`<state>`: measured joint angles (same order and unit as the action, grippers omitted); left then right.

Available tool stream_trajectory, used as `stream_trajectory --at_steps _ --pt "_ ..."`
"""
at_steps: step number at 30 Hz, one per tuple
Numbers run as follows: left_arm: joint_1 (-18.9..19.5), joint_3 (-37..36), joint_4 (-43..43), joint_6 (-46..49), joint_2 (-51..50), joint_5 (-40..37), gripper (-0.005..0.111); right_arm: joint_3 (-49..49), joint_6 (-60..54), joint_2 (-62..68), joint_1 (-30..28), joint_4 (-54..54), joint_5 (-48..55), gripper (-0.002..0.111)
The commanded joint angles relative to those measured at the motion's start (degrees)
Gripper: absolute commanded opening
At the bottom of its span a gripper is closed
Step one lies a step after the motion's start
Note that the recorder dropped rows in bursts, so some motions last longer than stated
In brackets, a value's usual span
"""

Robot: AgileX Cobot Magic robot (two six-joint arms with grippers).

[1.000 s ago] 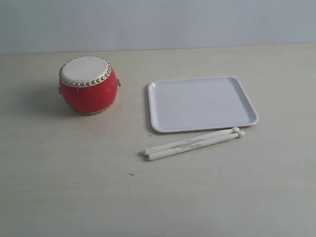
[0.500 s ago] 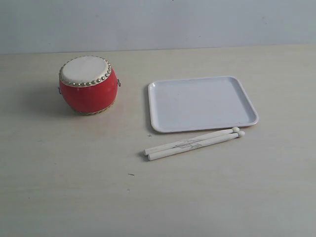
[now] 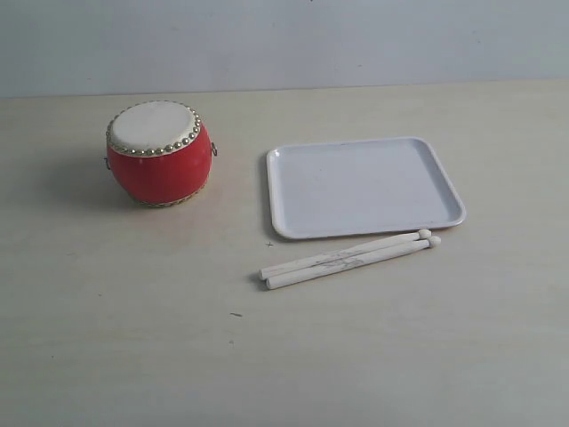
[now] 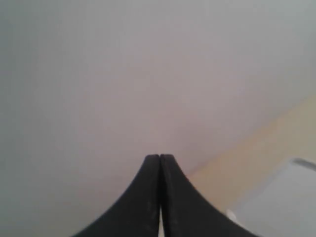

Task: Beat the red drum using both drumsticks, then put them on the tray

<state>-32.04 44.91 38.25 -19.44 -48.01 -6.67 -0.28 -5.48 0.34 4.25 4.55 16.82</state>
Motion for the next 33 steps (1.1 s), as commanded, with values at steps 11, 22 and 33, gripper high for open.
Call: stream_trajectory --at_steps 11,22,33 --pt "-12.3 6.8 -23.9 3.8 -19.0 -22.2 0.0 0.3 -0.3 -0.3 -0.2 -0.1 -0.4 0.0" --pt "-15.2 12.9 -23.9 17.8 -39.1 -20.5 0.0 0.3 -0.3 -0.3 -0.2 -0.1 -0.4 0.0" --pt "-17.9 37.7 -34.4 22.2 -59.3 -52.4 0.0 0.3 -0.3 -0.3 -0.2 -0.1 -0.4 0.0"
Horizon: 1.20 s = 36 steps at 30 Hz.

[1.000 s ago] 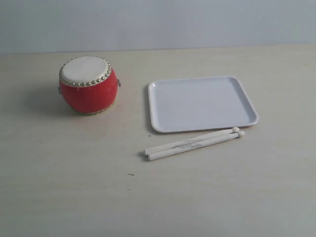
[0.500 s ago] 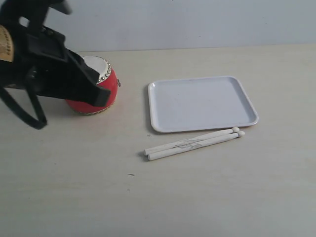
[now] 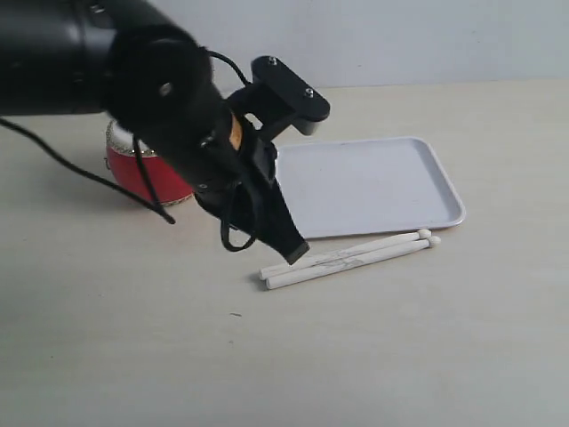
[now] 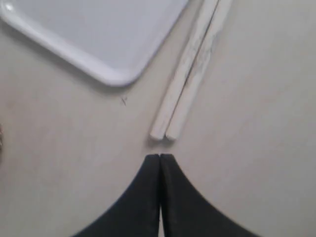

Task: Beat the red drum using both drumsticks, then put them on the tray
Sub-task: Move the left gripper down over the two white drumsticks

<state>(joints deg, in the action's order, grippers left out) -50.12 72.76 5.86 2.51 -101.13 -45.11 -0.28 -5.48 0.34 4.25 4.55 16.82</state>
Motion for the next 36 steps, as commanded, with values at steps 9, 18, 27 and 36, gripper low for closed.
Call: stream_trajectory --at_steps 9,18,27,36 --pt "0.5 21.3 -2.1 11.2 -16.1 -14.5 0.0 0.3 -0.3 -0.3 -0.2 -0.1 -0.4 0.0" --pt "1.8 21.9 -2.2 21.5 -19.7 -4.3 0.0 0.3 -0.3 -0.3 -0.2 0.0 -0.4 0.0" --pt "3.2 21.9 -5.1 19.2 -23.7 -1.1 0.013 0.3 -0.3 -0.3 -0.2 0.0 -0.4 0.0" --pt "3.5 21.9 -7.6 19.9 -23.7 -2.6 0.036 0.3 -0.3 -0.3 -0.2 0.0 -0.4 0.0"
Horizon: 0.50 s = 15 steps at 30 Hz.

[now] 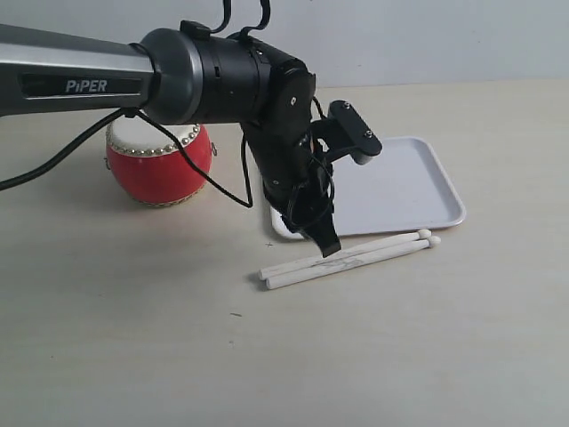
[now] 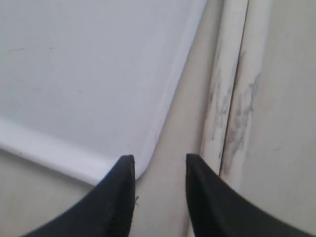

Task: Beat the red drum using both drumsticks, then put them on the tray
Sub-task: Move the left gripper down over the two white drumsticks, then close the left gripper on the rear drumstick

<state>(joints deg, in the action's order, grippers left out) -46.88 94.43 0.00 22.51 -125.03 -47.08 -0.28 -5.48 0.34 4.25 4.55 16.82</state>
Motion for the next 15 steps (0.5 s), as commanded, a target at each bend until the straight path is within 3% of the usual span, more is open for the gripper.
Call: stream_trajectory --at_steps 1,15 --pt "0.3 0.2 -2.0 -0.1 0.2 -0.8 0.036 0.3 -0.3 -0.3 -0.2 0.0 -0.4 0.0" --pt "0.3 0.2 -8.6 4.9 -2.4 -0.9 0.036 0.3 -0.3 -0.3 -0.2 0.0 -0.4 0.0"
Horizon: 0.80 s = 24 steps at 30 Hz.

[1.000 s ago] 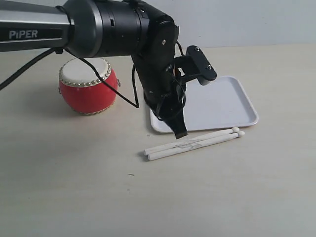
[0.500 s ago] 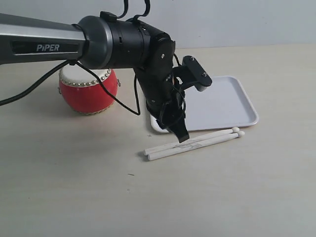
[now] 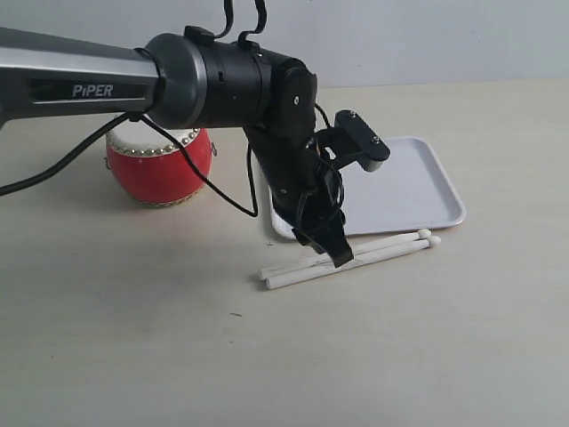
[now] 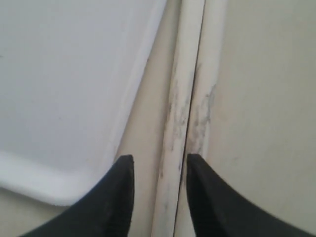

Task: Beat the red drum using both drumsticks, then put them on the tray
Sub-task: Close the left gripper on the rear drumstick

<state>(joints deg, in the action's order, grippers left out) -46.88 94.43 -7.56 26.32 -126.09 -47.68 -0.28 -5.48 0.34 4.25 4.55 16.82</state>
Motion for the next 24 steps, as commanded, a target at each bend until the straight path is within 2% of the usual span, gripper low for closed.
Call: stream_trajectory --at_steps 1,24 --pt "0.3 0.2 -1.3 2.0 -1.8 -0.6 0.036 0.3 -0.3 -0.3 -0.2 0.0 -0.4 0.0" --pt "0.1 0.2 -1.7 6.9 -4.8 -0.3 0.036 0.3 -0.3 -0.3 -0.2 0.0 -0.4 0.0"
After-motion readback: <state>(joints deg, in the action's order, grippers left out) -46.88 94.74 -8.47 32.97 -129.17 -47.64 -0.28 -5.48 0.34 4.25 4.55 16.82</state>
